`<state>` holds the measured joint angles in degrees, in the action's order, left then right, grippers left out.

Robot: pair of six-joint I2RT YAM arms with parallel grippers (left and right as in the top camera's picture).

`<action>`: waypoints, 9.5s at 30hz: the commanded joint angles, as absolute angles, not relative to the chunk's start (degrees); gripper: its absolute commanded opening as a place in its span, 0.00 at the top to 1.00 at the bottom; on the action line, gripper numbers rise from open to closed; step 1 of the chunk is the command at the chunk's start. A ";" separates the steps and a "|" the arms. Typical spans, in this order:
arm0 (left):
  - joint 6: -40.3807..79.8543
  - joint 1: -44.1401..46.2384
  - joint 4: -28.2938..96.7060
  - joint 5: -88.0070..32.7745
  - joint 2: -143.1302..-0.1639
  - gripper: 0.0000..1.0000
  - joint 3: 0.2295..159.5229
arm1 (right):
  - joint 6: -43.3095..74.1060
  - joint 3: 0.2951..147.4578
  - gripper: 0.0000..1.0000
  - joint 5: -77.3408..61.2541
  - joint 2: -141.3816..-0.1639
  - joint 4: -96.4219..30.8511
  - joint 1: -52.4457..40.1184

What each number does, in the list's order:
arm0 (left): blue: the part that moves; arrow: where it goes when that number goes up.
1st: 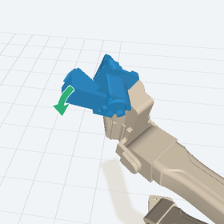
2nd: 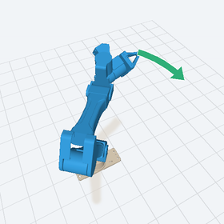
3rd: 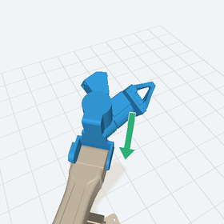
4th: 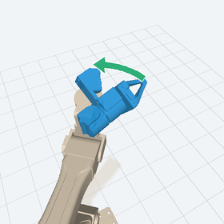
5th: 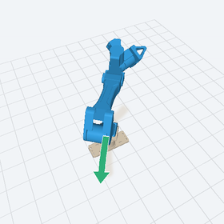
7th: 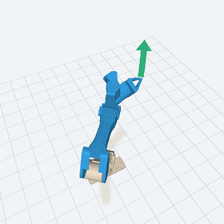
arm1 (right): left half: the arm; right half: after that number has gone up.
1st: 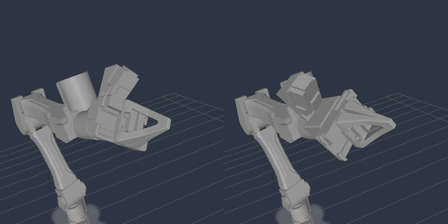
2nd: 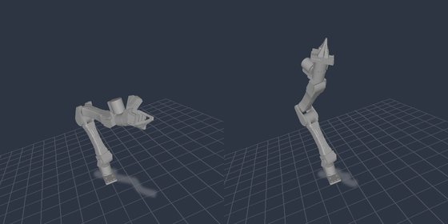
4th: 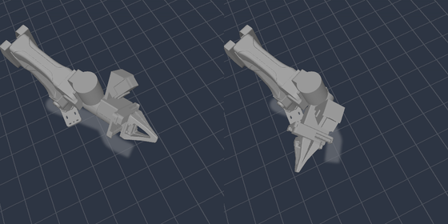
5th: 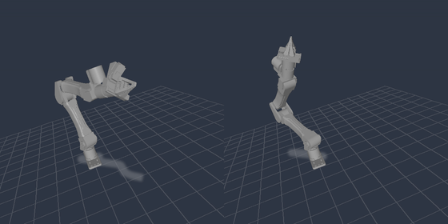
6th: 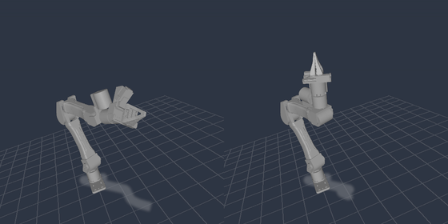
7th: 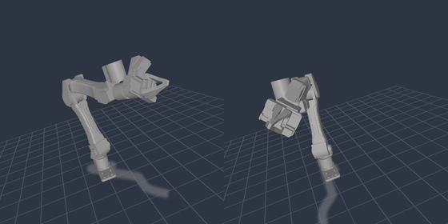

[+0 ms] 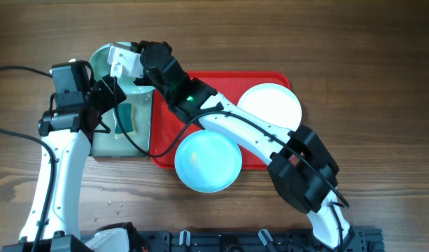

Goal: Clean dirty plates on tray and stack at the side
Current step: 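Lift the teal plate with the right gripper over the black tray, then carry the teal plate right and set it on the table beside the red tray, then release the teal plate and move the right gripper to the white plate, then drag the white plate to the top of the red tray and grip its rim, then lower the left gripper into the black tray and grasp the sponge, then dip the sponge in the soapy water with the left gripper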

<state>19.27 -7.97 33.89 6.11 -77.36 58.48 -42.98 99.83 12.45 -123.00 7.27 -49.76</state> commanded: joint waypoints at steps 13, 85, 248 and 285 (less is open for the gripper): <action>19.97 -8.27 33.91 5.63 -77.69 0.00 59.05 | 18.33 101.14 0.96 -12.80 -119.02 -12.82 -34.17; 19.97 -8.27 33.91 5.63 -77.69 0.00 59.05 | -6.22 90.63 0.68 -4.49 -115.15 -61.89 -2.04; 0.38 -10.13 36.47 -6.17 -102.19 0.65 64.20 | 7.51 82.52 0.47 -12.49 -117.12 -31.22 -21.37; -3.90 -4.32 35.33 -5.32 -84.88 0.96 64.20 | 12.45 81.97 0.95 -12.56 -119.66 -29.58 -21.56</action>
